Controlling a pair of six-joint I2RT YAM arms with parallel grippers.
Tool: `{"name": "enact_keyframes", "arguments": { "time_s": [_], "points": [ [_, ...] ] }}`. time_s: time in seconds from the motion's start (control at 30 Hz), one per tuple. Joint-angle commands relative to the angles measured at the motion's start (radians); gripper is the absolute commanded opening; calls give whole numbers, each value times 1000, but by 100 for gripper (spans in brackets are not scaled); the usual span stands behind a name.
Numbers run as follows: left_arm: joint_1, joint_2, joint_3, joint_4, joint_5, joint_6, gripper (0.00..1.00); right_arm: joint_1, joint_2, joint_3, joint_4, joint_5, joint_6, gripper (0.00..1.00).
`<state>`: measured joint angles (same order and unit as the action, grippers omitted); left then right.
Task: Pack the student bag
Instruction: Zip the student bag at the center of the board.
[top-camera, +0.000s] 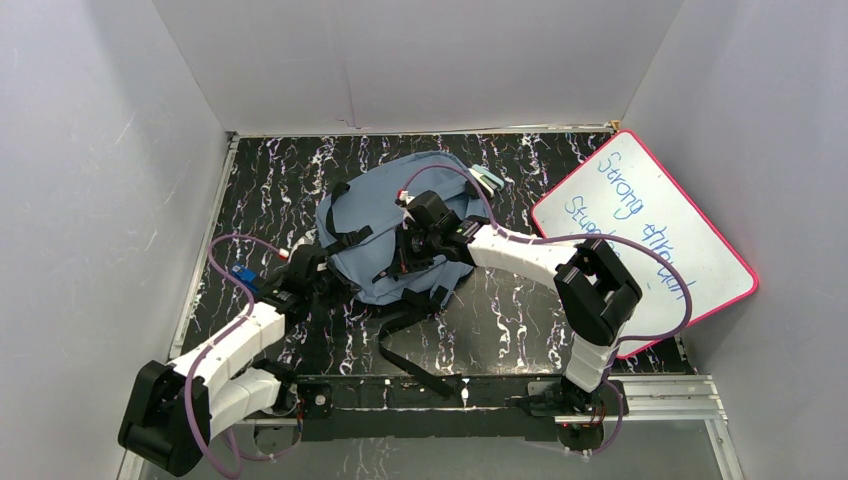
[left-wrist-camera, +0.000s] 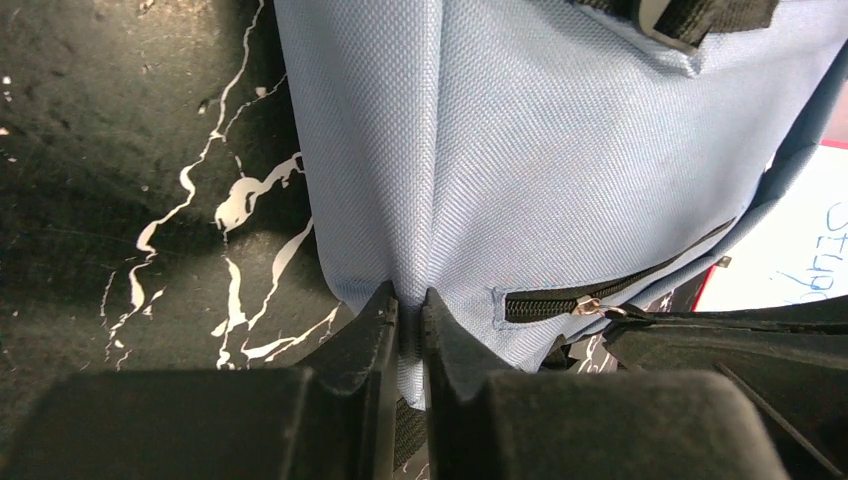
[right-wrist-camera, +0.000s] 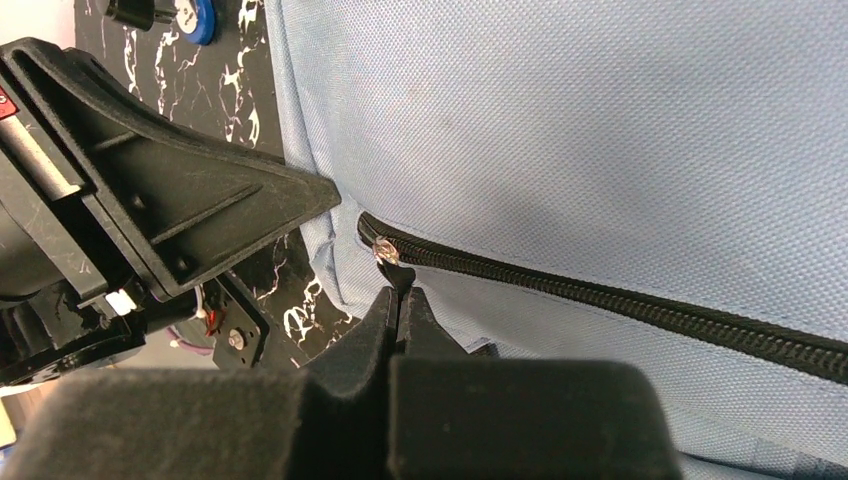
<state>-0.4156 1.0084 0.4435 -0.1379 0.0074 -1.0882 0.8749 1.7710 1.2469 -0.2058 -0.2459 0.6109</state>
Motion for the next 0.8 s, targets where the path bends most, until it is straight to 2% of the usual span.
{"name": "enact_keyframes", "arguments": {
  "time_s": [0.0, 0.53, 0.77],
  "points": [
    [-5, 12, -6, 38, -48, 2, 0, -16, -56, 10, 13, 30, -26, 0],
    [-5, -2, 56, -47, -155, 52, 0, -46, -61, 115, -241, 483, -208, 0],
    [-3, -4, 99, -86, -208, 95, 0, -86, -10, 178, -306, 585, -268, 0]
  ]
}}
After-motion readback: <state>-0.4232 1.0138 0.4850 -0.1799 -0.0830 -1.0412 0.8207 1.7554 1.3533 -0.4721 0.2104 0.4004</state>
